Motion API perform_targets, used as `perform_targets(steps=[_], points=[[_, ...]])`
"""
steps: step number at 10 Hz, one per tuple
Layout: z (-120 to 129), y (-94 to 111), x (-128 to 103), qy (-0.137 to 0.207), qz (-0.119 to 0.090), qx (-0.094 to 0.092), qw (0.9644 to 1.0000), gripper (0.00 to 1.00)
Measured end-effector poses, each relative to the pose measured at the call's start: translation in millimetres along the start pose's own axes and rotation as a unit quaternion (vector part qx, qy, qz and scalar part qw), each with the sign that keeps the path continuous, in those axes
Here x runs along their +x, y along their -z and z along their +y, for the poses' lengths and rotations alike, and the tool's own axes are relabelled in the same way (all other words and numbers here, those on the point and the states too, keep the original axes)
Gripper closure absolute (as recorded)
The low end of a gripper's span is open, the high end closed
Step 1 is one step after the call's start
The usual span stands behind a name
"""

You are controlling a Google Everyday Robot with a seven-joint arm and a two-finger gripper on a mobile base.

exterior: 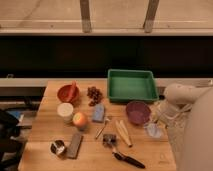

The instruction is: Place towel in table surface

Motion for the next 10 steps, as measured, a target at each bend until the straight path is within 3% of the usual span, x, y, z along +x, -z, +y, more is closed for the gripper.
perform_targets(steps=[2,5,7,10], points=[[2,16,-15,-0.012,-0.024,-0.008,0.9996,1.00],[-10,19,-19,-0.021,-0.046,-0.005,0.9987,1.00],[-21,13,-17,-0.024,-0.047,0.001,0.9986,1.00],[-33,-10,-5,-0.020,-0.034,0.017,0.9991,1.00]])
